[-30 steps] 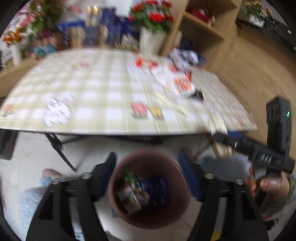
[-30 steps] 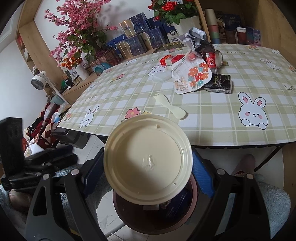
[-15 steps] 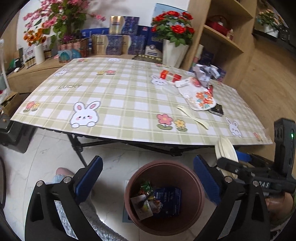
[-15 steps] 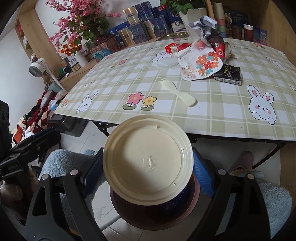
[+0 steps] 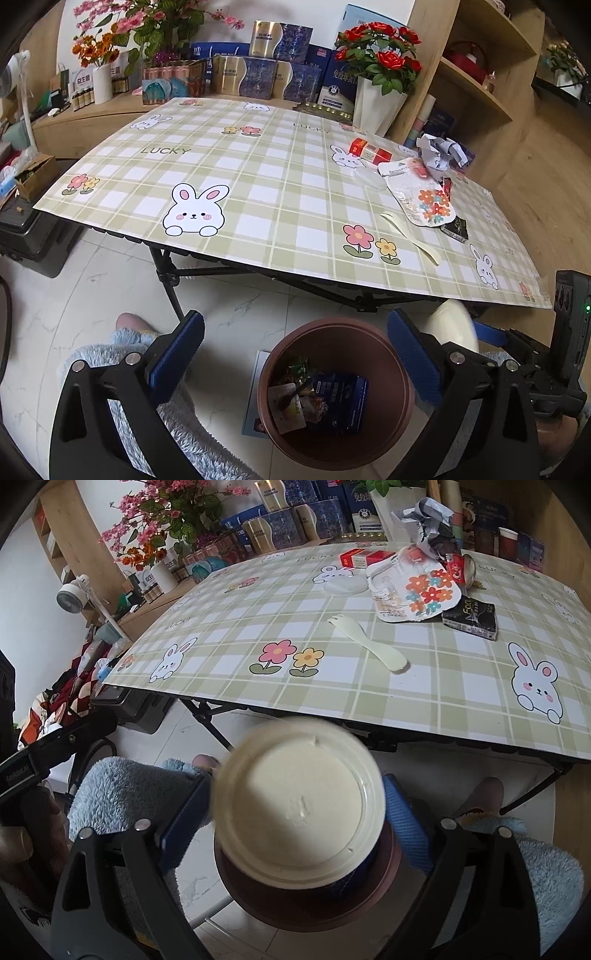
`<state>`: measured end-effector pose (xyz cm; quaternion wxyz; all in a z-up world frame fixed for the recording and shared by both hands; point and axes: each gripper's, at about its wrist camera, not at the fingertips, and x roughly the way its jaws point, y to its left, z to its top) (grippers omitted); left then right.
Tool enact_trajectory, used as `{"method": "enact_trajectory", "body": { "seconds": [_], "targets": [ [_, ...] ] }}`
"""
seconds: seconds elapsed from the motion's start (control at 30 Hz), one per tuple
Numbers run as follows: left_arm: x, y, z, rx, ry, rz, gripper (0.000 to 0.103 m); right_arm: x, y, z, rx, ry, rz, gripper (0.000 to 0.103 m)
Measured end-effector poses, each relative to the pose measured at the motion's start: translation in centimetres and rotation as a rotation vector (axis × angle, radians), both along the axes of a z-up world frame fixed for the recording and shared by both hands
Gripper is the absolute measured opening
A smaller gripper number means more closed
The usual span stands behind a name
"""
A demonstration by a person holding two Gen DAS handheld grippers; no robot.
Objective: Collect trash
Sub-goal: 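Lower the cream lid with the right gripper into the bin and release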
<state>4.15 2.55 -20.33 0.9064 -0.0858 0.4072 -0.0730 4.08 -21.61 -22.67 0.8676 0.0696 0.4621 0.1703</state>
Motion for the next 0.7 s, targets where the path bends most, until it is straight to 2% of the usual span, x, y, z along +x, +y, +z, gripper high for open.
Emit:
{"method": "enact_trajectory", "body": {
  "seconds": [0.7],
  "targets": [
    [-0.1,-0.1,-0.5,0.004,0.025,-0.002,0.097,0.1,-1.1,-0.3,0.015,0.012,-0.054,0.096]
  ]
}}
